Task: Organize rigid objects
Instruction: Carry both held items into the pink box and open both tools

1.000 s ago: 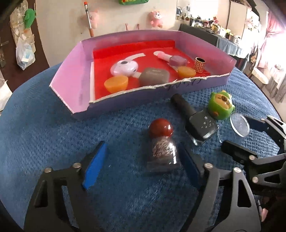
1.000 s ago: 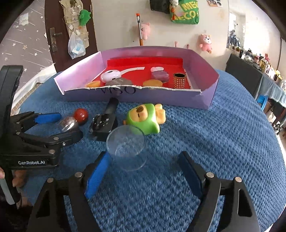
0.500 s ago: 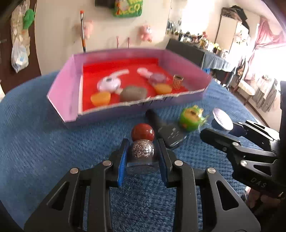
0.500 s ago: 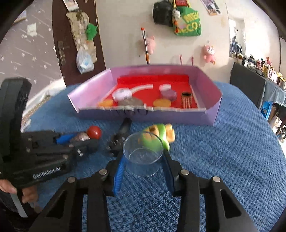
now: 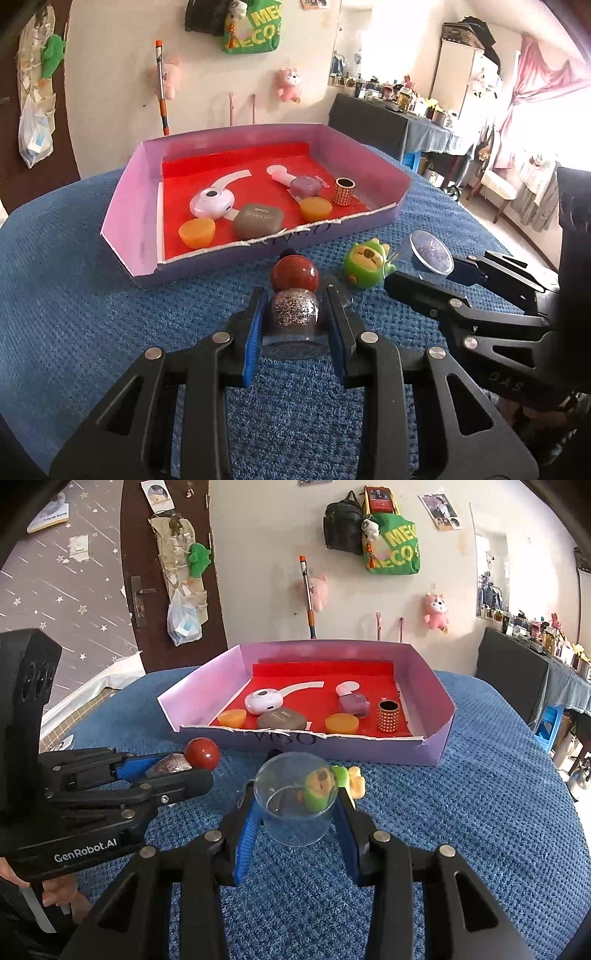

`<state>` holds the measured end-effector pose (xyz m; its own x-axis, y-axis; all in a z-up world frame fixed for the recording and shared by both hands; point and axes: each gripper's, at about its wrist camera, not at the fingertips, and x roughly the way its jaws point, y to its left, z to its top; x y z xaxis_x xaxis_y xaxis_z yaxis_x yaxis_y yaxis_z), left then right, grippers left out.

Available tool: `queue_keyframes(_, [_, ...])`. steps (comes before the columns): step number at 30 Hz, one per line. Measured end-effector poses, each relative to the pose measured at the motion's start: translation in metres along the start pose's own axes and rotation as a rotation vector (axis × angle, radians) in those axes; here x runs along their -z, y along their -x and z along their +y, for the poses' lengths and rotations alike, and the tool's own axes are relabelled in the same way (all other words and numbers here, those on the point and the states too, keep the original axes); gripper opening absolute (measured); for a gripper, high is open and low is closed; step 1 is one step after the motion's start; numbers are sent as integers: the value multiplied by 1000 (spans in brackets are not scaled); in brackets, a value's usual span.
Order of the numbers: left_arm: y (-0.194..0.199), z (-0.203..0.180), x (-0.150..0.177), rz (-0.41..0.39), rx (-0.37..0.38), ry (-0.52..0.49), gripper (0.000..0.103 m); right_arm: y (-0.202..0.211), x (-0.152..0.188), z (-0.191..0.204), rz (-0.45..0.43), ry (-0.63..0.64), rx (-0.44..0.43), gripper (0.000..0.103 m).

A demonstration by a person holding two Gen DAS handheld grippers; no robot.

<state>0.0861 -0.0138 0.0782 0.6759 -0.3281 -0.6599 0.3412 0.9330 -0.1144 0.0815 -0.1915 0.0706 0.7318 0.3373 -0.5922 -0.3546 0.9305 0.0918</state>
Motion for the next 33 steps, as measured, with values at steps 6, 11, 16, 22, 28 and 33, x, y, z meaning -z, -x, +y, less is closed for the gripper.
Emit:
queue_keyframes(6, [-3,4,-39,1,55,7,29,5,-27,-10,-29,-6,2,42])
queue_keyframes(11, [-32,10,-79,38,76,-12,29,-7,-81,-32,-46,-1,16,42])
queue_keyframes(16, [-83,23,-113,148,89,-18,29,-47,-129,-56,9,-12,44,42])
queue_keyframes(22, [-130,32,-133,247,100,-27,29,-113,-166,-78,157,-7,86,42])
queue_keyframes(28, [-156,37,-139,304,85,-41,29,-156,-174,-90,280,-5,126,42])
queue_keyframes(33, [-170,35,-139,333,74,-51,29,-179,-172,-95,351,9,156,42])
